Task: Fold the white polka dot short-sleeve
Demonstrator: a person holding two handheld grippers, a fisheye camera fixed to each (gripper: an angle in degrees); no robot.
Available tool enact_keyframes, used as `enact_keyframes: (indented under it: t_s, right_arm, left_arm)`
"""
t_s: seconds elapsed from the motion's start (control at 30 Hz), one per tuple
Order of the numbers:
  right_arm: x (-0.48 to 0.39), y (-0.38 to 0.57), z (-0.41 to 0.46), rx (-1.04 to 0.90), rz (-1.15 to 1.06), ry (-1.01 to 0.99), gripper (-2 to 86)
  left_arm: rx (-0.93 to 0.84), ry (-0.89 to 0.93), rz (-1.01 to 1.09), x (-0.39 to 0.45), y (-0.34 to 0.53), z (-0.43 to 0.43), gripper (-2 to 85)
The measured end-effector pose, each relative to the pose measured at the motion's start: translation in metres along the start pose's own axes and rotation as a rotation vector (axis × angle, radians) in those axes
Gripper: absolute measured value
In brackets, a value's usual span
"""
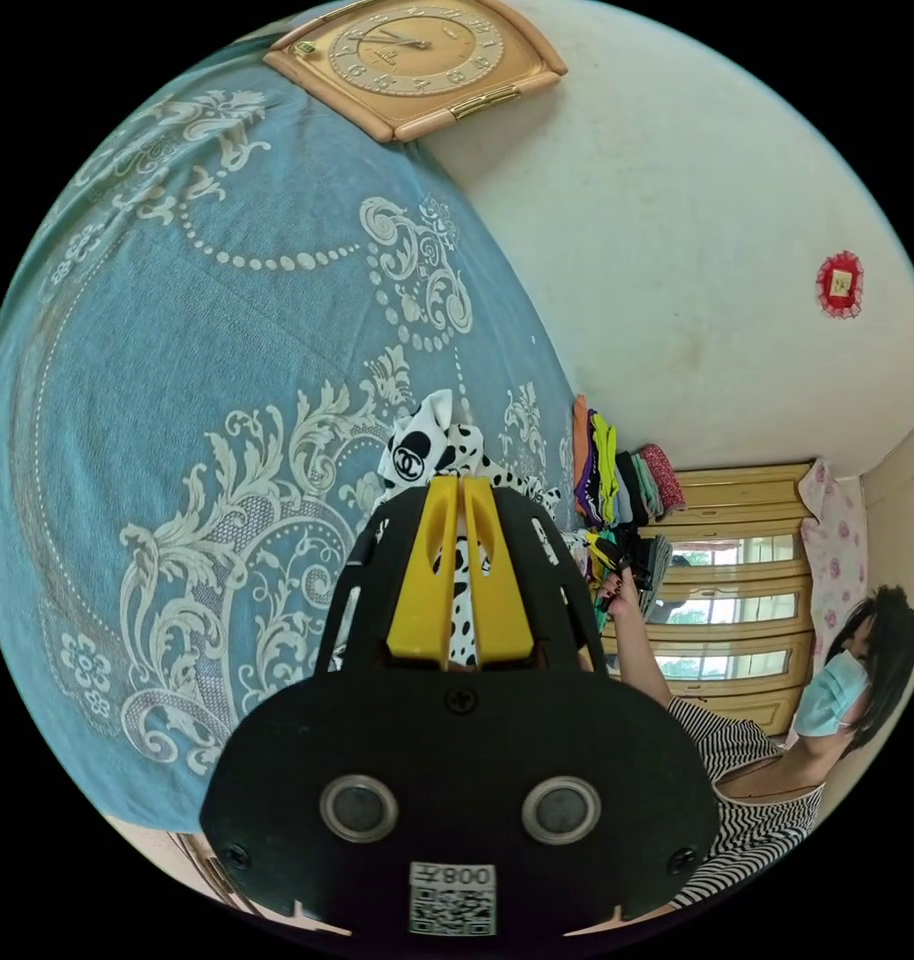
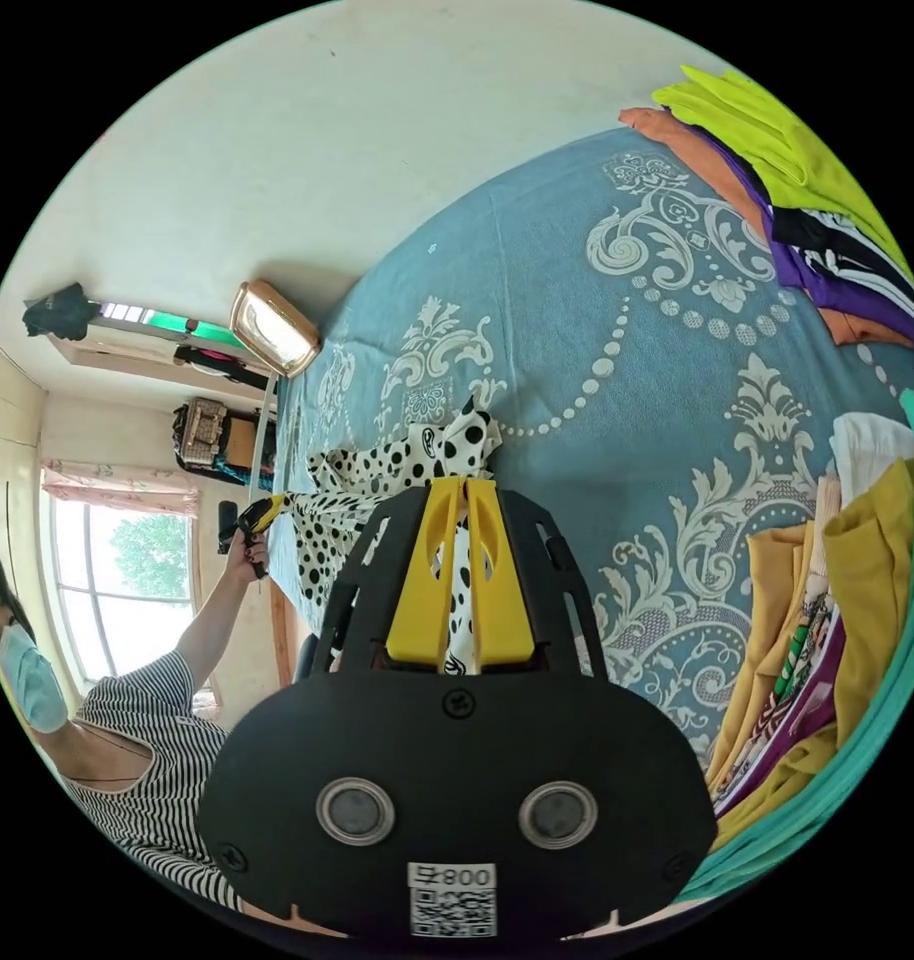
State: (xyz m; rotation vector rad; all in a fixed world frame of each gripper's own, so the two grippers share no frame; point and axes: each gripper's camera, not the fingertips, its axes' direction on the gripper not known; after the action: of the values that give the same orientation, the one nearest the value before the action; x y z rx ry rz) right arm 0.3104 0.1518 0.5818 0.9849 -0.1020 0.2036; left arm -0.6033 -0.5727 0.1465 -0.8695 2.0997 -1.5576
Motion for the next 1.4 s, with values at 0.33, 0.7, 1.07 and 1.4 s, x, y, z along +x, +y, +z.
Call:
enact_keyframes:
  t_s: [0.33,0.7,1.07,1.4]
  right_arm:
    - [0.014,-0.065,0.035,-0.025,0.041,-0.017,1.6]
    - [0.008,-0.108,0.045,-0.029,0.037,-0.096,1.9]
    - [-0.029,-0.114,0.023,0.022,-0.002,-0.175,1.4]
    - [-0.161,-0.111,0.086,-0.086,-0.301,0.230,0.2]
  left_arm:
    - [-0.005,-0.026,-0.034,-0.026,-0.050,0.033,0.8]
    - [0.052,0.029,-0.065,-0.048,-0.076,0.055,1.7]
    - [0.177,0.104,-0.040,-0.039,-0.062,0.056,2.2]
    - [0.297,-0.116,0.181,0.039,-0.019,0.076,1.2]
